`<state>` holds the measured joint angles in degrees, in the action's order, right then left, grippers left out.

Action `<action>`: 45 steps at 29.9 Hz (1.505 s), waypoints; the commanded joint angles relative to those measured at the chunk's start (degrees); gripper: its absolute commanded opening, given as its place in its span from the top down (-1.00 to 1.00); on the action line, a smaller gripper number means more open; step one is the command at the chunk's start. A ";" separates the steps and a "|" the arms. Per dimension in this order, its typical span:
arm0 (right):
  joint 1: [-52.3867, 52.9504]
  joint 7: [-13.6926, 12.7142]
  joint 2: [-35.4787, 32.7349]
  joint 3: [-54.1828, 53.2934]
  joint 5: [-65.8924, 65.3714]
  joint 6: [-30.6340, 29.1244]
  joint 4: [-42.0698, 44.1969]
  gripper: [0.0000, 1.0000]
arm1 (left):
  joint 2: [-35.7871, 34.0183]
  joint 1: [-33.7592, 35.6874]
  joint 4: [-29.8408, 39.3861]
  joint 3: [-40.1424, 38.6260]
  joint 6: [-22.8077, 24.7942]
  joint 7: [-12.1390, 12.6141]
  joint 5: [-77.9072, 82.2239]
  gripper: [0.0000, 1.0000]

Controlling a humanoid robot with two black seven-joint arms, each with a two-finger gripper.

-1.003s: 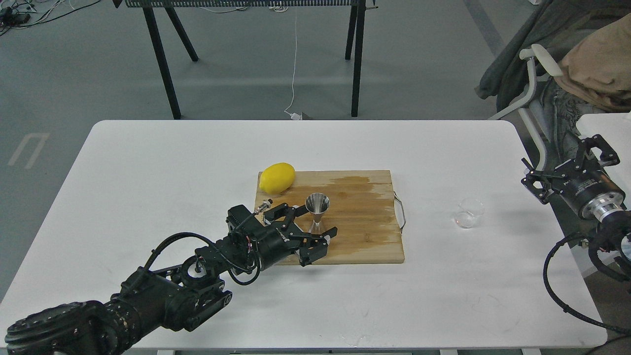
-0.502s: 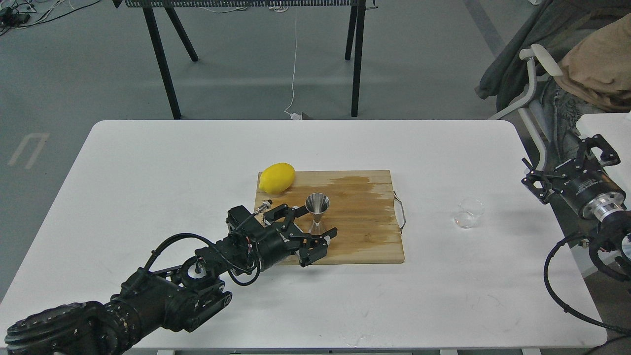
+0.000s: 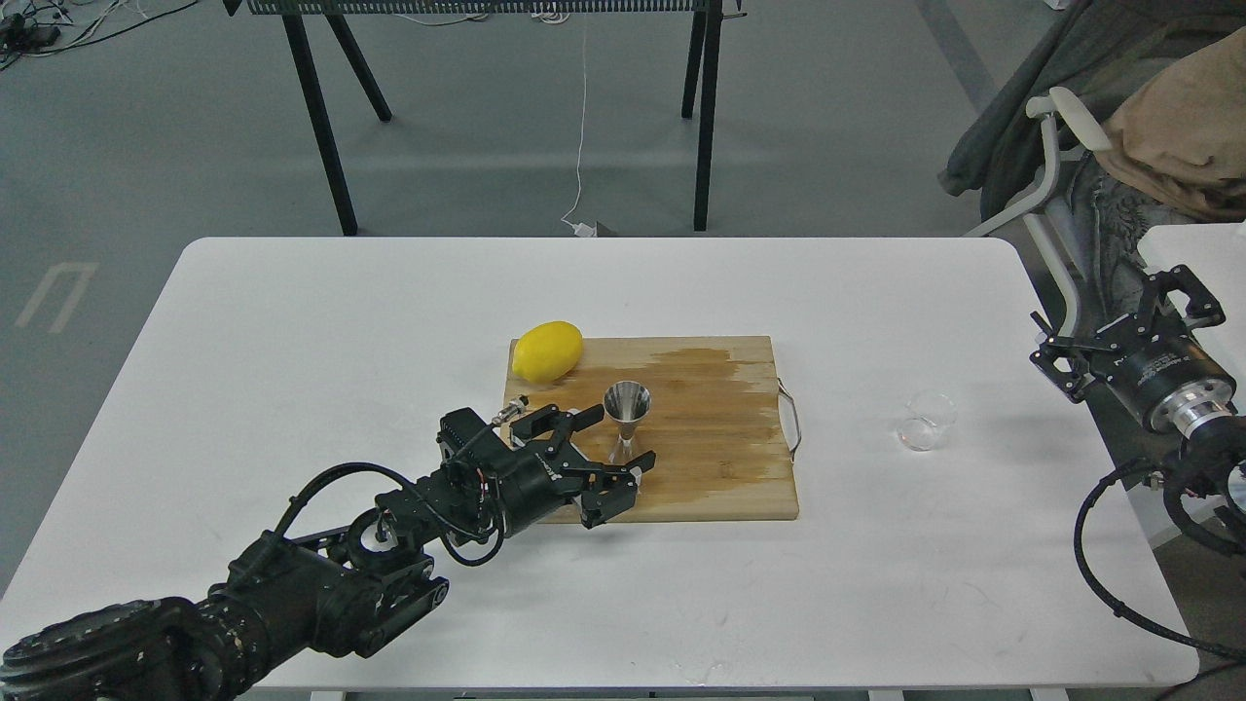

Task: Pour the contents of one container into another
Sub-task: 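Open the left gripper and withdraw it away from the jigger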

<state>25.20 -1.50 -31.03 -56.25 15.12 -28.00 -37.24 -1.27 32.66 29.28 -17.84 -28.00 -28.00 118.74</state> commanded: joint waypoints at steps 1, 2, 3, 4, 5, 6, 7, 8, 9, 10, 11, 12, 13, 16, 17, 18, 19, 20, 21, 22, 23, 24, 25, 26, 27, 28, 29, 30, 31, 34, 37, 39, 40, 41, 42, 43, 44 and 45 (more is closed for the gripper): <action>0.03 0.00 0.01 0.00 0.00 0.00 0.06 -0.98 | -0.48 -0.14 -0.01 0.00 0.00 0.00 0.00 -0.84; 0.03 0.00 0.01 0.00 -0.09 0.00 0.06 -0.98 | -0.57 -0.40 0.07 0.00 0.00 0.00 0.00 -0.84; 0.03 0.00 0.01 0.00 0.00 0.00 0.06 -0.98 | -0.57 -0.58 0.25 0.00 0.00 0.00 0.00 -0.84; -0.06 0.00 0.01 0.00 -0.09 0.00 0.06 -0.98 | -0.57 -0.58 0.34 0.00 0.00 0.00 0.00 -0.84; 0.03 0.00 0.01 0.00 0.00 0.00 0.06 -0.98 | -0.66 -0.67 0.34 0.00 0.00 0.00 0.00 -0.84; 0.03 0.00 0.01 0.00 0.00 0.00 0.06 -0.98 | -0.75 -0.67 0.34 0.00 0.00 0.00 0.00 -0.84; 0.03 0.00 0.01 0.00 -0.09 0.00 0.06 -0.98 | -1.10 -0.67 0.34 0.00 0.00 0.00 0.00 -0.84; -0.06 0.00 0.01 0.00 0.00 0.00 0.06 -0.98 | -1.54 -0.67 0.42 0.00 0.00 0.00 0.00 -0.84; 0.03 0.00 0.01 0.00 0.00 0.00 0.06 -0.98 | -1.98 -0.67 0.51 0.00 0.00 0.00 0.00 -0.84; 0.03 0.00 0.01 0.00 0.00 0.00 0.06 -0.98 | -2.50 -0.76 0.60 -0.09 0.00 0.00 0.00 -0.84; -0.06 0.00 0.01 0.00 0.00 0.00 0.06 -0.98 | -2.86 -0.76 0.69 -0.09 0.00 0.00 -0.08 -0.84; -0.06 0.00 0.01 0.00 0.00 0.00 0.06 -0.98 | -3.21 -0.67 0.78 -0.26 0.00 0.00 -0.09 -0.84; -0.06 0.00 0.01 0.00 0.00 0.00 0.06 -0.98 | -3.65 -0.67 0.86 -0.35 0.00 0.00 -0.09 -0.84; -0.06 0.00 0.01 0.00 0.00 0.00 0.06 -0.98 | -6.36 -0.32 2.61 -0.79 0.00 0.00 -0.70 -0.84; -0.06 0.00 0.01 0.00 0.00 0.00 0.06 -0.98 | -7.59 -0.23 3.58 -0.70 0.00 0.00 -1.31 -0.84; -0.06 0.00 0.01 0.00 0.00 0.00 0.06 -0.98 | -8.91 -0.14 4.72 -0.53 0.00 0.00 -2.19 -0.84; -0.06 0.00 0.01 -0.09 0.00 0.00 0.06 -0.98 | -9.79 -0.14 5.51 -0.44 0.00 0.00 -2.98 -0.84; -0.06 0.00 0.01 0.00 0.00 0.00 0.06 -0.98 | -10.76 -0.06 6.31 -0.52 0.00 0.00 -4.03 -0.84; -0.06 0.00 0.01 -0.09 0.00 0.00 0.06 -0.98 | -11.46 0.21 6.49 -0.44 0.00 0.00 -5.00 -0.84; -0.06 0.09 0.01 -0.09 0.00 0.00 0.06 -0.98 | -12.43 0.47 6.58 -0.52 0.00 0.00 -6.05 -0.84; -0.06 0.00 0.01 -0.09 0.00 0.00 0.06 -0.98 | -13.31 0.65 6.58 -0.79 0.00 0.00 -7.28 -0.84; -0.06 0.00 0.01 -0.09 0.00 0.00 0.06 -0.98 | -14.19 0.82 6.66 -0.79 0.00 0.00 -8.34 -0.84; -0.06 0.09 0.01 -0.09 0.00 0.00 0.06 -0.98 | -15.33 1.26 6.75 -0.70 0.00 0.00 -9.74 -0.84; -0.06 0.09 0.01 -0.09 0.00 0.00 0.06 -0.98 | -16.64 1.79 6.93 -0.70 1.27 0.00 -11.15 -0.84; -0.06 0.09 0.09 -0.18 0.00 0.00 0.06 -0.98 | -17.79 2.40 7.62 -0.70 2.50 0.00 -12.46 -0.84; -0.06 0.09 0.10 -0.27 0.00 0.00 0.06 -0.98 | -19.19 3.19 8.76 -0.79 3.99 0.00 -14.13 -0.84; -0.06 0.09 0.10 -0.27 0.00 0.00 0.06 -0.98 | -20.34 3.98 9.99 -0.79 5.66 0.00 -15.89 -0.84; -0.06 0.09 0.10 -0.27 0.00 0.00 0.06 -0.98 | -21.48 4.60 11.31 -0.88 7.24 0.00 -18.25 -0.84; -0.06 0.09 0.10 -0.27 0.00 0.00 0.06 -0.98 | -22.27 5.12 12.19 -0.88 8.65 0.00 -20.54 -0.84; -0.06 0.09 0.10 -0.35 0.00 0.00 0.06 -0.98 | -24.82 7.23 13.17 -0.96 12.87 0.00 -27.58 -0.84; -0.06 0.09 0.10 -0.35 0.00 0.00 0.06 -0.98 | -26.58 9.52 14.04 -2.01 17.61 0.00 -33.11 -0.84; 0.03 0.09 0.10 -0.44 0.09 0.00 0.06 -0.98 | -27.29 9.79 14.92 -4.55 22.09 0.00 -35.93 -0.84; 0.03 0.09 0.10 -0.44 0.00 0.00 0.06 -0.98 | -27.64 9.88 15.27 -6.13 24.55 0.00 -37.08 -0.84; 0.03 0.09 0.18 -0.44 0.09 0.00 -0.03 -0.98 | -27.90 9.88 15.37 -8.15 27.97 0.00 -38.22 -0.84; 0.03 0.09 0.18 -0.53 0.09 0.00 -0.12 -0.98 | -28.17 9.88 15.37 -10.17 31.13 0.00 -39.19 -0.84; 0.03 0.00 0.10 -0.70 0.09 0.00 -0.55 -0.98 | -28.26 9.88 15.28 -12.37 35.08 0.00 -40.41 -0.84; 0.03 -0.08 0.01 -0.71 0.09 0.00 -1.51 -0.98 | -28.43 9.88 15.19 -14.39 39.47 0.00 -41.82 -0.84; 0.03 -0.26 -0.08 -0.62 0.09 0.00 -2.57 -0.98 | -28.43 9.88 14.76 -15.72 43.34 0.00 -43.14 -0.84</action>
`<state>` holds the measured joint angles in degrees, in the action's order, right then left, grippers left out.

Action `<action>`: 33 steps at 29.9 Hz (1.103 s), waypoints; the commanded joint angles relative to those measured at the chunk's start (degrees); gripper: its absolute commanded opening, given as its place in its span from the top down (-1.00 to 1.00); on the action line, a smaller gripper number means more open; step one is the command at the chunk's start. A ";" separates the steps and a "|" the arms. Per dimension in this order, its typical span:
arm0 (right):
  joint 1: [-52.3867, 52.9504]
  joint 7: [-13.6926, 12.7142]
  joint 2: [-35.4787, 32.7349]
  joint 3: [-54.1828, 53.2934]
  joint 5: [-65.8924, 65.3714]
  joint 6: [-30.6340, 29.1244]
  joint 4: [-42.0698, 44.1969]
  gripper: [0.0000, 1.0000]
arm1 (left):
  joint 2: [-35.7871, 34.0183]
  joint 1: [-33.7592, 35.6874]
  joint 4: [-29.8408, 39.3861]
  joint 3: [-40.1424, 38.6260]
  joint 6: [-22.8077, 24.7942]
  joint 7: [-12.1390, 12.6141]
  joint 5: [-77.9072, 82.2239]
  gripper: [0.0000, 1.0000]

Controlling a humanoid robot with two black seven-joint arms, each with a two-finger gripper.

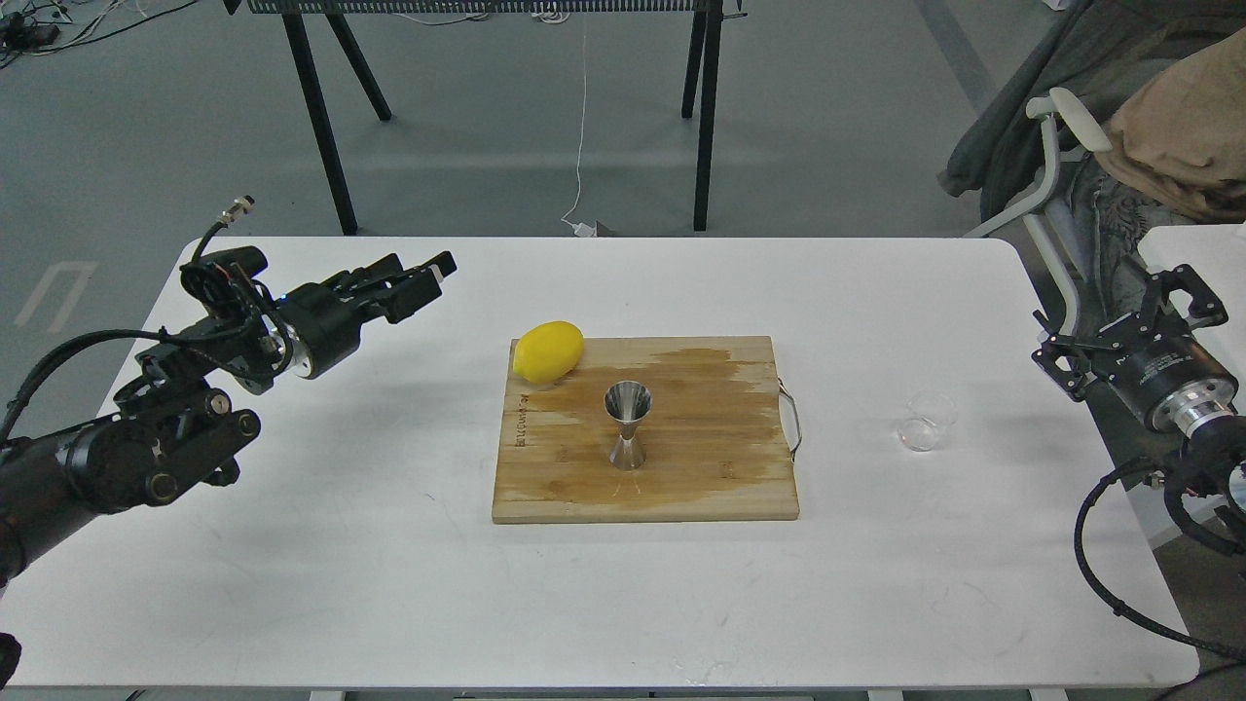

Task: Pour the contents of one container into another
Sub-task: 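Open the left gripper and withdraw it away from the jigger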

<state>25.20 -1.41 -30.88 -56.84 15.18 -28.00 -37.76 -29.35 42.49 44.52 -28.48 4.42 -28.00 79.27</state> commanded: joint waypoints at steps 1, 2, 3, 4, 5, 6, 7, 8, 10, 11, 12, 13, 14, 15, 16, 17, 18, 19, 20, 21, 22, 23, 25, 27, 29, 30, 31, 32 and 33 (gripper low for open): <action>-0.06 -0.44 -0.41 -0.02 0.03 0.00 -3.19 -0.98 | -0.44 0.05 -1.01 -6.22 15.40 0.00 -5.42 -0.84; -0.06 -0.53 -1.02 -0.02 0.03 0.00 -4.07 -0.98 | -0.53 0.13 -1.62 -6.41 19.01 0.00 -7.01 -0.84; -0.23 -0.88 -1.99 -0.02 0.12 0.00 -5.04 -0.98 | -0.97 0.22 -2.41 -6.49 22.97 0.00 -8.85 -0.84; -0.32 -0.97 -2.95 -0.02 0.20 0.00 -6.18 -0.98 | -1.67 0.22 -2.85 -6.67 23.58 0.00 -10.70 -0.84; -0.50 -1.14 -4.09 -0.02 0.46 0.00 -8.28 -0.98 | -2.63 0.14 -3.03 -6.67 23.58 0.00 -13.33 -0.84; -0.59 -1.40 -4.89 -0.02 0.90 0.00 -9.69 -0.98 | -3.08 0.05 -3.12 -6.58 23.58 0.00 -15.18 -0.84; -1.02 -1.93 -6.29 -0.02 1.86 0.00 -11.88 -0.98 | -3.43 0.13 -3.12 -6.50 23.58 0.00 -17.72 -0.84; -1.55 -2.63 -7.69 -0.02 3.87 0.00 -14.16 -0.98 | -3.69 0.13 -3.12 -6.76 23.58 0.00 -20.44 -0.84; -2.87 -4.30 -10.24 0.15 10.01 0.00 -18.38 -0.97 | -3.96 0.13 -3.30 -6.93 23.58 0.00 -26.67 -0.84; -4.00 -5.18 -11.82 0.33 14.05 0.00 -20.67 -0.97 | -4.31 0.13 -3.47 -6.94 23.58 0.00 -30.89 -0.84; -4.97 -5.71 -13.14 0.42 17.40 0.00 -22.43 -0.97 | -4.75 0.05 -3.82 -6.76 23.58 0.00 -34.24 -0.84; -6.11 -5.97 -14.20 0.51 20.91 0.00 -24.01 -0.97 | -4.92 0.05 -4.09 -6.50 23.58 0.00 -37.66 -0.84; -7.17 -5.98 -15.00 0.59 23.73 0.00 -24.99 -0.97 | -4.93 0.05 -4.09 -6.41 23.58 0.00 -40.48 -0.84; -8.22 -5.98 -15.26 0.51 26.02 0.00 -25.43 -0.97 | -5.01 0.05 -4.09 -6.49 23.58 0.00 -42.86 -0.84; -9.10 -5.98 -15.27 0.33 27.44 0.00 -25.87 -0.97 | -5.01 0.13 -4.09 -6.58 23.58 0.00 -44.80 -0.84; -10.51 -5.98 -15.27 0.33 29.02 0.00 -27.01 -0.97 | -5.01 0.05 -4.09 -6.58 23.58 0.00 -47.08 -0.84; -12.00 -5.89 -15.35 0.07 30.51 0.00 -28.50 -0.96 | -5.01 0.05 -4.09 -6.41 23.58 0.00 -49.02 -0.85; -14.01 -5.80 -15.35 -0.11 32.35 0.00 -30.69 -0.96 | -5.01 0.05 -4.09 -6.41 23.58 0.00 -51.21 -0.85; -16.21 -5.71 -15.35 -0.20 34.11 0.00 -32.97 -0.97 | -4.93 0.05 -4.09 -6.41 23.58 0.00 -52.89 -0.85; -18.15 -5.54 -15.70 -0.37 35.87 0.00 -35.43 -0.97 | -4.93 -0.04 -4.09 -6.32 23.58 0.00 -54.82 -0.85; -19.56 -5.28 -16.14 -0.81 37.02 0.00 -37.37 -0.96 | -4.93 -0.22 -4.09 -6.32 23.58 0.00 -56.31 -0.85; -20.70 -5.01 -16.49 -1.33 38.16 0.57 -39.30 -0.97 | -4.93 -0.48 -4.09 -6.32 23.58 0.00 -57.81 -0.85; -23.17 -3.44 -16.59 -2.65 39.84 7.14 -43.35 -0.97 | -4.93 -0.92 -4.09 -6.23 23.58 0.00 -60.19 -0.85; -25.45 0.07 -16.76 -4.84 41.07 14.43 -47.57 -0.97 | -4.66 -1.01 -4.09 -6.14 23.58 0.00 -60.72 -0.85; -27.30 3.41 -16.76 -7.83 41.95 21.90 -51.26 -0.97 | -4.58 -1.10 -4.09 -6.23 23.58 0.00 -60.81 -0.85; -27.83 4.47 -16.76 -8.89 42.56 25.15 -52.67 -0.97 | -4.58 -1.18 -4.09 -6.23 23.58 0.00 -60.81 -0.85; -27.92 5.70 -16.67 -9.59 43.35 28.32 -53.90 -0.97 | -4.58 -1.27 -4.09 -6.23 23.58 0.00 -60.81 -0.85; -27.92 6.84 -16.50 -10.12 43.97 31.57 -54.78 -0.97 | -4.58 -1.45 -4.09 -6.23 23.58 0.00 -60.81 -0.85; -27.92 7.81 -16.32 -10.30 44.32 34.04 -55.23 -0.96 | -4.66 -1.62 -4.09 -6.32 23.58 0.00 -60.81 -0.85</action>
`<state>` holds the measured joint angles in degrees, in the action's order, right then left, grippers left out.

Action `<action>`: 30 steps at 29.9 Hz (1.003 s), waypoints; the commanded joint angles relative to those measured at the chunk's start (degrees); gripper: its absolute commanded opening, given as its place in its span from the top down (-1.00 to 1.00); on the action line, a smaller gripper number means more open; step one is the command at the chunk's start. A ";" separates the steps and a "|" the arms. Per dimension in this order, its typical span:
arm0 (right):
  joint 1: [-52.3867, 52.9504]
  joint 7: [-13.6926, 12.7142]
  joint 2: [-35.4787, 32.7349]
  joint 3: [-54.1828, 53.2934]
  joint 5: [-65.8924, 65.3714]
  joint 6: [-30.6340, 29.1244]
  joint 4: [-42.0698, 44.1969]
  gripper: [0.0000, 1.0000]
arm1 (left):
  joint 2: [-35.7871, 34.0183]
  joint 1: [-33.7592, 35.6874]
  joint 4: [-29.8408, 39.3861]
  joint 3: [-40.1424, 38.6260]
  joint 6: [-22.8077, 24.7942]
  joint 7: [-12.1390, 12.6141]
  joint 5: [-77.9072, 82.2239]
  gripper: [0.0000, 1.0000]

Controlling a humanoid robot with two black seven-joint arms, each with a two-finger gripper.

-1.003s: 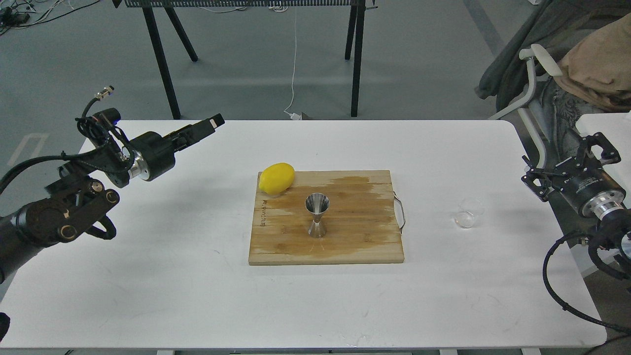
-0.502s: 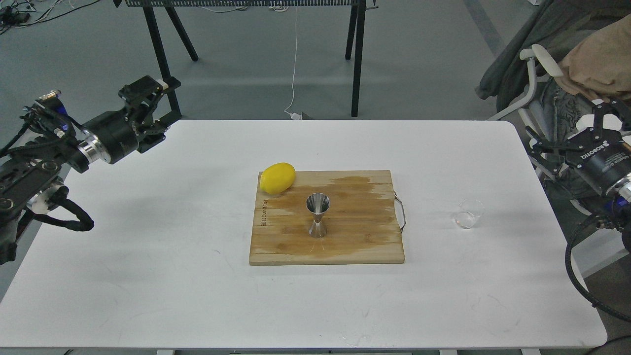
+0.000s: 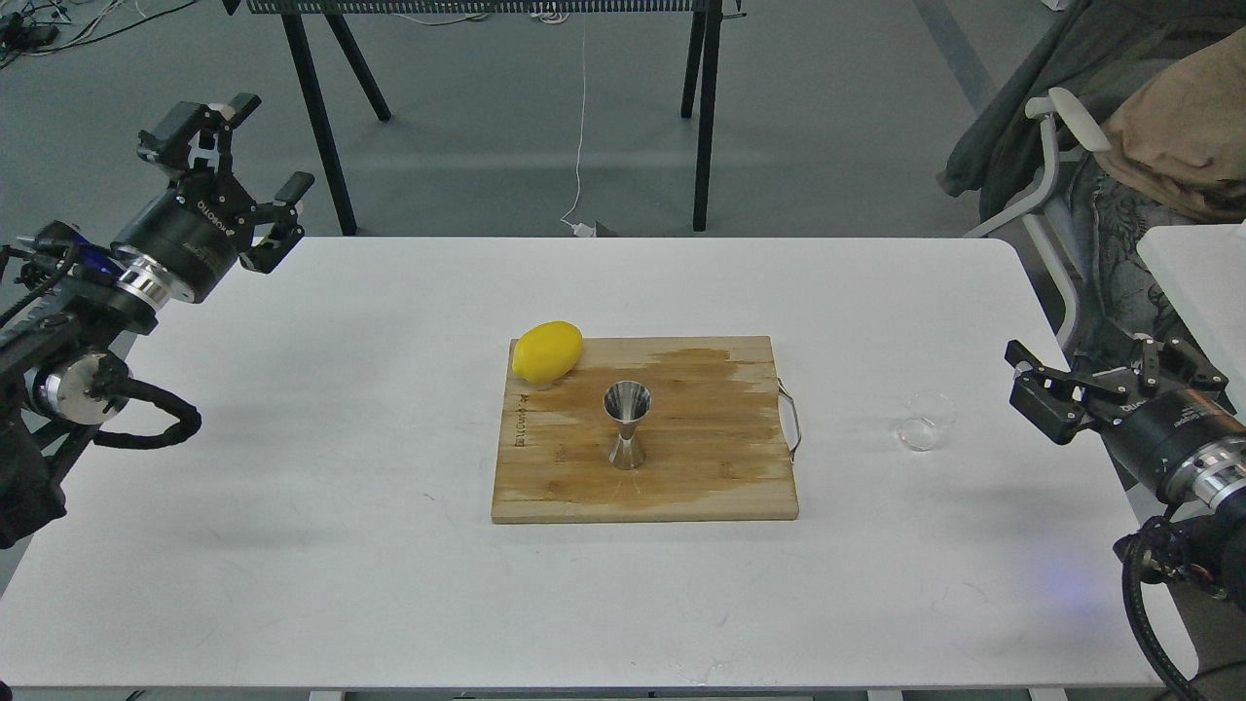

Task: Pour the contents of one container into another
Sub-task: 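Grasp the small clear glass with the right gripper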

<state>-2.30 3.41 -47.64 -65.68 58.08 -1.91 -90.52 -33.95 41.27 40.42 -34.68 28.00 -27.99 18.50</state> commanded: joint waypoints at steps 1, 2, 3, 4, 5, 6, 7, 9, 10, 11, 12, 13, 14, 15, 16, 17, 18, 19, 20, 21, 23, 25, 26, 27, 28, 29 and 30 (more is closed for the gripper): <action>-0.43 3.79 0.61 -1.55 1.51 10.33 -2.46 -0.97 | -0.15 -0.48 0.01 -0.13 0.00 -0.01 -0.04 -0.85; -0.25 4.41 0.70 -1.56 1.60 12.18 -2.55 -0.96 | -0.24 -0.57 0.01 -0.13 0.00 -0.01 -0.13 -0.85; 0.10 4.85 1.05 -1.56 1.60 14.37 -2.46 -0.96 | -0.33 -0.57 -0.08 -0.13 0.00 -0.01 -0.04 -0.85; 0.28 5.03 1.49 -1.64 1.60 16.31 -2.46 -0.96 | -0.33 -0.57 -0.08 -0.13 0.00 -0.01 -0.04 -0.86; 0.45 5.03 2.01 -1.64 1.51 18.50 -2.46 -0.96 | -0.42 -0.66 -0.17 -0.13 0.00 -0.01 -0.04 -0.86; 0.89 5.03 2.54 -1.64 1.25 20.79 -2.38 -0.96 | -0.33 -0.75 -0.17 -0.13 0.00 -0.01 -0.04 -0.86; 1.50 5.20 2.98 -1.64 0.99 23.16 -2.20 -0.96 | -0.33 -1.10 -0.17 -0.13 0.00 -0.01 -0.04 -0.86; 2.56 5.55 3.77 -1.38 0.81 27.03 -1.94 -0.97 | -0.24 -1.36 -0.17 -0.13 0.00 -0.01 -0.04 -0.86; 3.08 5.90 4.13 -1.12 0.55 28.70 -1.85 -0.97 | -0.16 -1.36 -0.17 -0.04 0.00 -0.01 0.05 -0.86; 3.44 6.17 4.30 -0.85 0.03 29.85 -1.67 -0.97 | -0.07 -1.36 -0.17 -0.04 0.00 -0.01 0.05 -0.86; 3.70 6.34 4.39 -0.68 -0.76 29.91 -1.67 -0.97 | 0.11 -1.36 -0.26 -0.04 0.00 -0.01 0.05 -0.86; 3.97 6.35 4.39 -0.68 -1.82 29.91 -1.59 -0.97 | 0.28 -1.36 -0.26 -0.04 0.00 -0.01 0.05 -0.86; 4.06 6.35 4.48 -0.59 -2.96 29.91 -1.50 -0.97 | 0.28 -1.45 -0.52 0.05 0.00 -0.01 0.05 -0.86; 4.32 6.26 4.83 -0.50 -4.01 29.91 -1.06 -0.97 | 0.37 -1.36 -0.78 0.05 0.00 -0.01 0.05 -0.86; 4.75 6.26 5.53 -0.15 -4.89 29.91 -0.45 -0.97 | 0.46 -1.36 -0.96 0.05 0.00 -0.01 0.05 -0.86; 5.46 6.26 6.67 0.46 -5.95 29.91 0.43 -0.97 | 0.63 -1.36 -1.05 0.14 0.00 -0.01 0.05 -0.86; 6.33 6.17 7.81 1.25 -7.17 29.91 1.39 -0.97 | 0.81 -1.36 -1.05 0.14 0.00 -0.01 0.05 -0.86; 7.12 5.91 8.78 1.95 -8.49 29.91 2.36 -0.97 | 0.99 -1.36 -1.05 0.14 0.00 -0.01 0.05 -0.86; 7.83 5.73 9.66 2.57 -9.64 29.91 3.33 -0.97 | 0.99 -1.36 -1.05 0.14 0.00 -0.01 0.05 -0.86; 8.36 5.56 10.54 3.18 -10.87 29.91 4.47 -0.97 | 0.99 -1.45 -1.05 0.14 0.00 -0.01 0.05 -0.86; 9.59 4.77 12.03 4.07 -12.54 29.91 6.58 -0.97 | 0.99 -1.54 -1.05 0.14 0.00 -0.01 0.13 -0.86; 10.99 3.80 13.70 5.12 -13.86 29.91 8.51 -0.97 | 0.99 -1.80 -1.05 0.14 0.00 -0.01 0.13 -0.86; 11.70 3.27 14.49 5.65 -14.39 29.91 9.31 -0.97 | 0.90 -2.15 -1.05 0.14 0.00 -0.01 0.14 -0.86; 12.22 3.27 15.28 6.00 -14.66 29.91 9.92 -0.97 | 0.90 -2.33 -1.05 0.14 0.00 -0.01 0.14 -0.86; 12.49 3.18 15.73 6.18 -14.83 29.91 10.45 -0.97 | 0.81 -2.33 -1.05 0.14 0.00 -0.01 0.14 -0.86; 12.67 3.18 16.25 6.18 -14.83 29.91 11.15 -0.97 | 0.81 -2.33 -1.05 0.14 0.00 -0.01 0.14 -0.86; 12.84 3.09 16.69 6.27 -14.92 29.91 11.86 -0.97 | 0.81 -2.33 -1.05 0.14 0.00 -0.01 0.14 -0.86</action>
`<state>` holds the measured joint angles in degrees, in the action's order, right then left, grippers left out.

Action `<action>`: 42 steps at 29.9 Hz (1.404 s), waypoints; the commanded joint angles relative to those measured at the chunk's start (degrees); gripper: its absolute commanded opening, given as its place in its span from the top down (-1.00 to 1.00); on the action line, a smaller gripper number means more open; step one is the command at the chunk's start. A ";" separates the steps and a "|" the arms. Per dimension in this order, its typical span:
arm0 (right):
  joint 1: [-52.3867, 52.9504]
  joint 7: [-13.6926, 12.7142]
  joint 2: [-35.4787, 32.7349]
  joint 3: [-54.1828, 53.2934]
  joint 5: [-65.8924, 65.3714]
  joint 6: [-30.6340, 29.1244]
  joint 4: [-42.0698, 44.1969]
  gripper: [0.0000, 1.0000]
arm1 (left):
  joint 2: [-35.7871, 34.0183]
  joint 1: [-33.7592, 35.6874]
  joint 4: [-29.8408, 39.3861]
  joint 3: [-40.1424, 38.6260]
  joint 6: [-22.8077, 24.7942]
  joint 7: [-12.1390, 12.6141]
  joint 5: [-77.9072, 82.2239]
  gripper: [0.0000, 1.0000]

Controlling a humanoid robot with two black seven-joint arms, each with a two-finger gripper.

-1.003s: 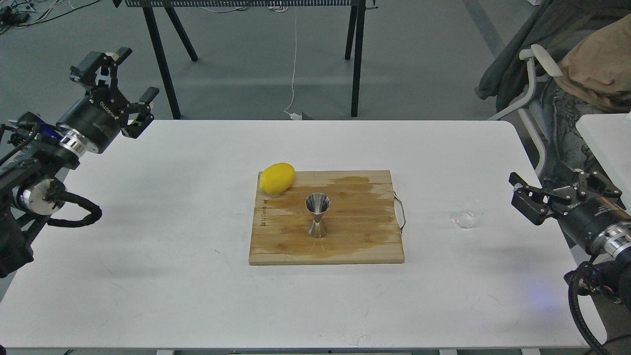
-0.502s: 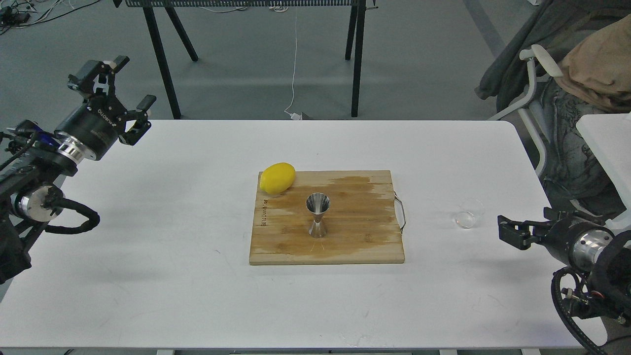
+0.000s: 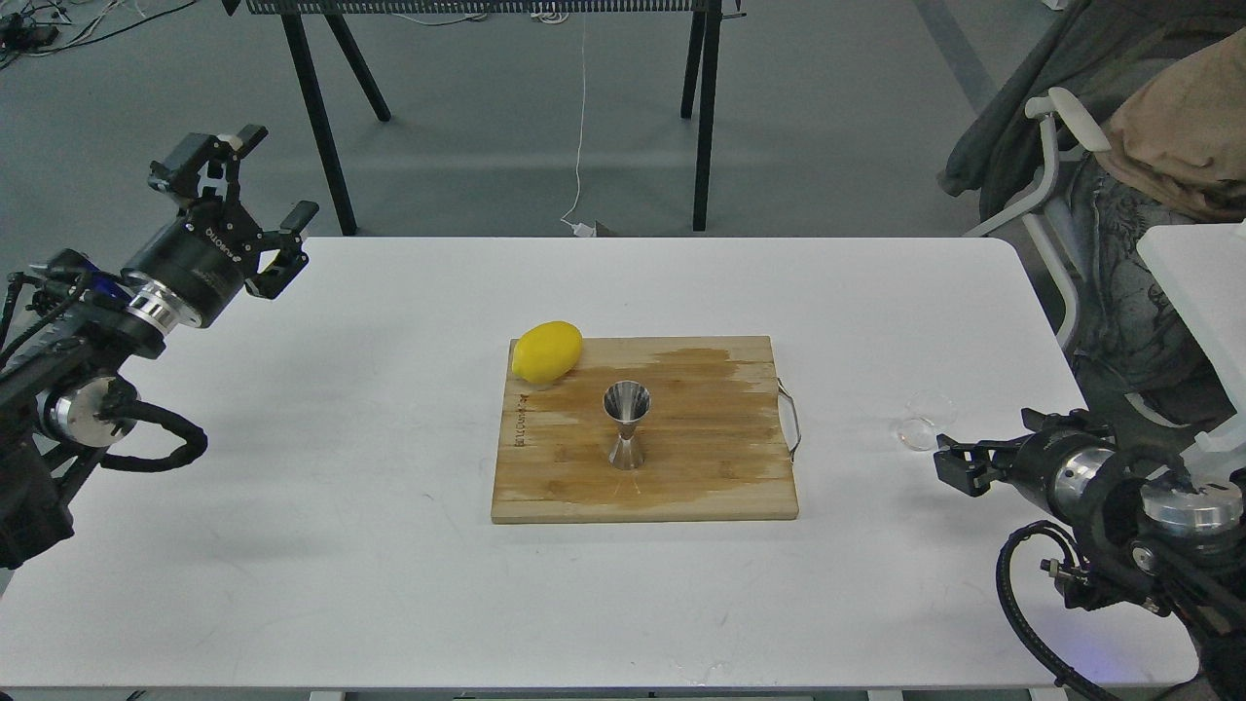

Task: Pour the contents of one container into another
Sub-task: 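Grasp the small clear glass with the right gripper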

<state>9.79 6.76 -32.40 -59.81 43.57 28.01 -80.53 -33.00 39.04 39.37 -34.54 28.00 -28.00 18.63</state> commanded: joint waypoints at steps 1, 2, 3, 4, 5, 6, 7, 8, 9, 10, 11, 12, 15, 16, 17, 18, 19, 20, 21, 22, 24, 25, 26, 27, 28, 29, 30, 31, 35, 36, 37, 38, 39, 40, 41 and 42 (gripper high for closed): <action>0.93 -0.25 1.98 0.48 -0.58 -0.01 2.57 -0.97 | -0.14 -0.19 0.01 -0.01 0.00 0.00 0.00 -0.86; 1.28 -0.34 2.59 0.66 -1.11 -0.01 3.27 -0.97 | -0.14 -0.19 0.01 -0.01 0.00 0.00 0.09 -0.87; 1.55 -0.43 3.21 0.83 -1.81 -0.01 4.06 -0.97 | -0.14 -0.19 0.01 -0.01 0.00 0.00 0.09 -0.87; 1.81 -0.78 3.83 1.01 -2.69 -0.01 4.85 -0.97 | -0.14 -0.28 -0.08 -0.01 0.00 0.00 0.18 -0.87; 1.90 -1.39 4.44 1.01 -3.39 -0.01 5.55 -0.98 | -0.14 -0.28 -0.08 -0.01 0.00 0.00 0.18 -0.87; 1.99 -1.83 5.14 1.01 -4.01 -0.01 6.00 -0.99 | -0.14 -0.28 -0.26 -0.01 0.00 0.00 0.18 -0.87; 1.99 -2.27 5.67 1.01 -4.62 -0.01 6.26 -0.99 | -0.05 -0.28 -0.35 -0.01 0.00 0.00 0.09 -0.87; 1.99 -2.36 6.03 0.92 -4.98 -0.01 6.35 -0.99 | -0.05 -0.28 -0.35 -0.01 0.00 0.00 0.09 -0.87; 1.99 -2.36 6.29 0.84 -5.24 -0.01 6.53 -0.99 | 0.04 -0.28 -0.43 -0.01 0.00 0.00 0.09 -0.88; 1.99 -2.45 6.55 0.75 -5.33 -0.01 7.14 -0.99 | 0.04 -0.28 -0.43 -0.01 0.00 0.00 0.09 -0.89; 1.99 -2.45 6.73 0.75 -5.33 -0.01 7.67 -0.99 | 0.04 -0.28 -0.43 -0.01 0.00 0.00 0.09 -0.90; 2.08 -2.45 6.91 0.66 -5.33 -0.01 8.11 -0.99 | 0.04 -0.28 -0.43 -0.01 0.00 0.00 0.09 -0.90; 2.69 -2.54 7.61 0.83 -5.33 -0.01 9.69 -0.99 | 0.04 -0.28 -0.78 -0.01 0.00 0.00 0.09 -0.91; 2.95 -2.54 7.70 0.92 -5.33 -0.01 10.13 -0.99 | 0.13 -0.19 -1.05 0.08 0.00 0.00 0.09 -0.91; 3.13 -2.54 7.70 0.84 -5.33 -0.01 10.65 -0.99 | 0.04 -0.19 -1.14 0.00 0.00 0.00 0.09 -0.92; 3.39 -2.54 7.79 0.84 -5.33 -0.01 11.01 -0.99 | 0.04 -0.19 -1.22 -0.01 0.00 0.00 0.09 -0.93; 3.40 -2.54 7.79 0.84 -5.33 -0.01 11.36 -0.99 | 0.04 -0.19 -1.23 0.08 0.00 0.00 0.18 -0.94; 3.48 -2.54 7.79 0.84 -5.33 -0.06 11.71 -0.99 | 0.04 -0.19 -1.23 0.08 0.00 0.00 0.18 -0.94; 3.48 -2.63 7.87 0.84 -5.33 -0.67 12.24 -0.99 | 0.04 -0.19 -1.23 0.00 0.00 0.00 0.18 -0.94; 3.75 -2.63 7.96 0.92 -5.33 -1.28 12.76 -0.99 | 0.04 -0.19 -1.23 0.08 0.00 0.00 0.18 -0.95; 4.45 -2.71 8.66 1.01 -5.33 -1.81 13.82 -0.99 | 0.04 -0.19 -1.23 0.08 0.00 0.00 0.18 -0.96; 4.63 -2.80 8.93 1.01 -5.42 -1.99 14.35 -0.99 | 0.04 -0.28 -1.23 0.08 0.00 0.00 0.18 -0.97; 4.89 -3.06 9.10 1.01 -5.51 -1.99 14.61 -0.99 | 0.04 -0.19 -1.23 0.08 0.00 0.00 0.18 -0.97; 4.98 -3.15 9.45 1.01 -5.60 -2.08 14.79 -0.99 | 0.04 -0.28 -1.23 0.08 0.00 0.00 0.18 -0.97; 4.98 -3.15 9.80 0.92 -5.94 -2.34 14.79 -0.99 | 0.13 -0.19 -1.23 0.08 0.00 0.00 0.18 -0.97; 5.07 -3.24 10.07 0.92 -6.38 -3.04 15.05 -0.99 | 0.13 -0.28 -1.23 0.08 0.00 0.00 0.18 -0.97; 5.07 -3.24 10.16 0.92 -6.65 -3.83 15.14 -0.99 | 0.04 -0.19 -1.23 0.08 0.00 0.00 0.18 -0.97; 5.07 -3.33 10.16 0.92 -6.83 -4.27 15.32 -0.99 | 0.13 -0.28 -1.23 0.08 0.00 0.00 0.18 -0.97; 6.21 -3.33 10.86 1.10 -7.09 -4.89 16.37 -0.99 | 0.04 -0.63 -1.23 0.08 0.00 0.00 0.27 -0.97; 6.47 -3.42 10.95 1.10 -7.09 -4.98 16.63 -0.99 | 0.04 -0.81 -1.23 0.08 0.00 0.00 0.27 -0.97; 6.56 -3.50 10.95 1.10 -7.09 -5.07 16.90 -0.99 | 0.04 -0.81 -1.23 0.08 0.00 0.00 0.27 -0.97; 6.73 -3.51 11.04 1.10 -7.09 -5.59 17.16 -0.99 | 0.04 -0.81 -1.23 0.08 0.00 0.00 0.27 -0.97; 7.00 -3.51 11.04 1.10 -7.09 -6.20 17.25 -0.99 | 0.04 -0.81 -1.23 0.08 0.00 0.00 0.35 -0.97; 7.09 -3.51 11.04 1.19 -7.18 -6.73 17.42 -0.99 | 0.04 -0.81 -1.23 0.08 0.00 0.00 0.35 -0.97; 7.09 -3.51 11.04 1.19 -7.27 -7.00 17.77 -0.99 | 0.04 -0.89 -1.23 0.08 0.00 0.00 0.27 -0.97; 7.26 -3.51 11.04 1.19 -7.70 -7.17 18.04 -0.99 | 0.04 -0.90 -1.23 0.08 0.00 0.00 0.35 -0.97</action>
<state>16.74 3.26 -21.38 -58.69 36.41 21.67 -63.19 -32.94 38.23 38.14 -34.45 28.00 -28.00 18.94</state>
